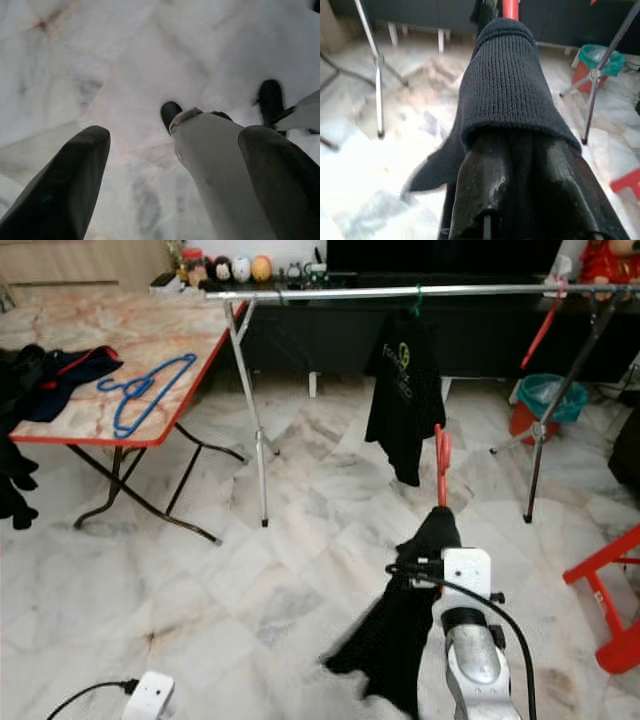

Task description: Hang hanger

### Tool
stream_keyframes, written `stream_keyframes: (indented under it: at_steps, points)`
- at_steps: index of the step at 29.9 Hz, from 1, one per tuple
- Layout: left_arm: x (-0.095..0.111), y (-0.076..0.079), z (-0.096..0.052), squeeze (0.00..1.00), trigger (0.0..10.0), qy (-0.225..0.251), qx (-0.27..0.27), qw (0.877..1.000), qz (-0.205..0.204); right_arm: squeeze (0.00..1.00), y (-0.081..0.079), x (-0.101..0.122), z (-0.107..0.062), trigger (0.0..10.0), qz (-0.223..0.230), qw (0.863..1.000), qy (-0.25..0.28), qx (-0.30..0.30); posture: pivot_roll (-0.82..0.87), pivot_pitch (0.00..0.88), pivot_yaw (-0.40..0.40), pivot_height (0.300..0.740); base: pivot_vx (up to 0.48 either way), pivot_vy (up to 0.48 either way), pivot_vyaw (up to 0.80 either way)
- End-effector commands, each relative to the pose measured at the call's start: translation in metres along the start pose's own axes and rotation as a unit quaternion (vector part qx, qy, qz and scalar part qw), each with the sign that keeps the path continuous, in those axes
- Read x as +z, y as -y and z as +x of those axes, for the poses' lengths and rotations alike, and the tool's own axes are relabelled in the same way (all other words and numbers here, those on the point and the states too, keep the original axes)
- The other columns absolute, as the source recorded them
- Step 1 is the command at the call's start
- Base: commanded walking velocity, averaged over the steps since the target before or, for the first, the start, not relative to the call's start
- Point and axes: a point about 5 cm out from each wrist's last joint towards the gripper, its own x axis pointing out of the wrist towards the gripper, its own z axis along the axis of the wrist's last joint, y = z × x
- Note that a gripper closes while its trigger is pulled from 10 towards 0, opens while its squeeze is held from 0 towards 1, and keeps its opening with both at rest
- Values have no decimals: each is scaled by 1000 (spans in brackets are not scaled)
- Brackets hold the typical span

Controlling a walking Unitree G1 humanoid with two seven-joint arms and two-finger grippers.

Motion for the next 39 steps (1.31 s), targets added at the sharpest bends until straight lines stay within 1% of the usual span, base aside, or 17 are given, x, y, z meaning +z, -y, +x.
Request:
stream_keyframes:
  at_steps: [1,4,6,8,11,12,14,16,18,20,21,22,23,29,32,38,39]
  points:
    - [-10,-6,-3,0,10000,-19,5,1000,3,0,-8,2,6,10000,-20,998,-30,50,-91,54,27,740,0,0,0]
    - [-11,-5,-3,0,10000,-21,0,1000,1,0,-13,-19,1,10000,-58,978,-123,156,-99,53,24,740,0,0,0]
    - [-11,-3,-3,0,10000,-23,-8,1000,2,0,-10,-36,-9,10000,-90,949,-194,230,-96,55,22,740,0,0,0]
    - [-11,-3,-3,0,10000,-23,-9,1000,2,0,-7,-39,-11,10000,-104,943,-205,243,-96,55,22,740,0,0,0]
    - [-13,-1,-3,0,10000,-24,-16,1000,-3,0,11,-45,-15,10000,-147,917,-245,280,-100,54,20,740,0,0,0]
    - [-14,1,-3,0,10000,-28,-25,999,-2,0,17,-46,-19,10000,-172,893,-261,323,-105,55,22,740,0,0,0]
    - [-16,2,-3,0,10000,-30,-30,999,-2,0,19,-47,-23,10000,-194,872,-270,359,-104,54,22,740,0,0,0]
    - [-17,4,-3,0,10000,-33,-42,999,5,0,31,-53,-35,10000,-286,800,-303,431,-101,55,24,740,0,0,0]
    - [-17,4,-3,0,10000,-32,-42,999,10,0,38,-56,-38,10000,-317,774,-318,447,-101,52,23,740,0,0,0]
    - [-17,4,-3,0,10000,-31,-41,999,6,0,53,-58,-39,10000,-373,733,-341,456,-101,52,23,740,0,0,0]
    - [-17,4,-3,0,10000,-31,-41,999,6,0,53,-58,-39,10000,-373,733,-341,456,-101,52,23,740,0,0,0]
    - [-17,5,-3,0,10000,-30,-41,999,3,0,65,-55,-38,10000,-407,705,-348,466,-96,50,21,740,0,0,0]
    - [-17,5,-3,0,10000,-29,-41,999,3,0,69,-52,-38,10000,-416,695,-348,471,-96,51,21,740,0,0,0]
    - [-15,8,-2,0,10000,-20,-50,999,-4,0,83,-21,-25,10000,-450,672,-329,487,-100,47,19,740,0,0,0]
    - [-13,8,-2,0,10000,-15,-53,998,-2,0,84,-9,-15,10000,-476,674,-308,474,-101,45,17,740,0,0,0]
    - [-10,10,-1,0,10000,-9,-51,999,-2,0,85,14,22,10000,-610,644,-235,398,-98,39,13,740,0,0,0]
    - [-10,10,-1,0,10000,-9,-51,999,-2,0,85,14,22,10000,-610,644,-235,398,-98,39,13,740,0,0,0]
